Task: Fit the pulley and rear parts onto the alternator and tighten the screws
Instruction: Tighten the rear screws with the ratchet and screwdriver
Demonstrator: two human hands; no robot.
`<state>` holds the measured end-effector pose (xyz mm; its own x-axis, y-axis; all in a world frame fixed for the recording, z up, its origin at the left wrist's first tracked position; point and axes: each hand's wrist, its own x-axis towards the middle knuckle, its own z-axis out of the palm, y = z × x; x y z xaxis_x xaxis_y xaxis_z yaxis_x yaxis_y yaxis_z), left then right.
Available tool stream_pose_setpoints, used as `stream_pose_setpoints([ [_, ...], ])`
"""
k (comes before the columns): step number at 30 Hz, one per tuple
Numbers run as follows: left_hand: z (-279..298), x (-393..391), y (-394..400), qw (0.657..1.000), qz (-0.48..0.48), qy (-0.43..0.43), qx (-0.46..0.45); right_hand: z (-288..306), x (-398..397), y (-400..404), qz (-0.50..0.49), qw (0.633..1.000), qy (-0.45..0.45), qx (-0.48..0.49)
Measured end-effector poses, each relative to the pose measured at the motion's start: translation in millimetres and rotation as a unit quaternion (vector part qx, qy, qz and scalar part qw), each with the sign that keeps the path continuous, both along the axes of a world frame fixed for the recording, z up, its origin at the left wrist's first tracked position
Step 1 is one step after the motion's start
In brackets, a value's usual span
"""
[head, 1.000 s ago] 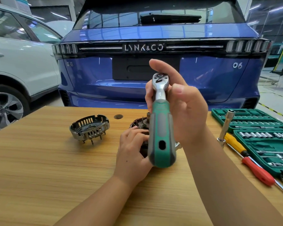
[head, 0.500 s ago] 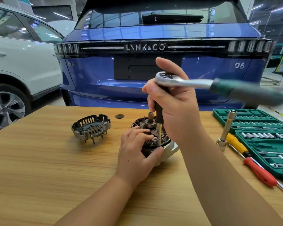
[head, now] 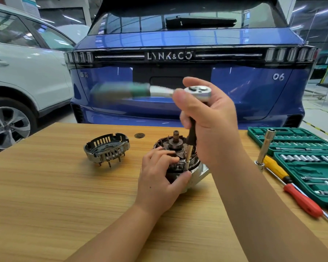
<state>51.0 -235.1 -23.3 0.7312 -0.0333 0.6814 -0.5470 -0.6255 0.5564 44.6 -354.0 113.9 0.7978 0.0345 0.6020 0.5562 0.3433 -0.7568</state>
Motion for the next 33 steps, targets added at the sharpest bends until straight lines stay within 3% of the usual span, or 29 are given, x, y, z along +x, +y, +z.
stream_pose_setpoints([
  [2,0,-1,0,1.000,0.003,0.002,0.004,2,2,-1,-0.068,0.997,0.026,0.017],
  [4,1,-1,0,1.000,0.005,0.003,0.002,3,4,-5,-0.022,0.999,0.040,0.025],
  [7,2,-2,-1,1.000,0.006,0.000,0.000,1,2,-3,0.061,0.997,-0.039,-0.001],
  [11,2,-2,0,1.000,-0.005,0.002,-0.014,-5,0,9,0.032,0.991,-0.119,-0.047],
  [17,3,-3,1,1.000,-0.004,-0.017,0.011,-4,3,-7,0.220,0.973,-0.074,-0.014],
  [21,3,-2,0,0.999,-0.001,0.017,-0.035,0,0,-5,0.131,0.991,-0.020,0.006],
  [24,2,-3,0,1.000,0.004,0.016,-0.001,0,-2,-1,-0.016,1.000,-0.007,0.011],
  [26,3,-3,0,1.000,0.006,0.023,-0.001,1,1,-4,-0.049,0.999,0.015,0.017],
  [30,4,-2,1,1.000,-0.001,0.025,-0.007,2,9,-14,0.118,0.991,0.051,0.033],
  [33,4,0,2,0.999,-0.009,0.037,-0.014,-2,9,-8,0.148,0.988,-0.035,0.011],
])
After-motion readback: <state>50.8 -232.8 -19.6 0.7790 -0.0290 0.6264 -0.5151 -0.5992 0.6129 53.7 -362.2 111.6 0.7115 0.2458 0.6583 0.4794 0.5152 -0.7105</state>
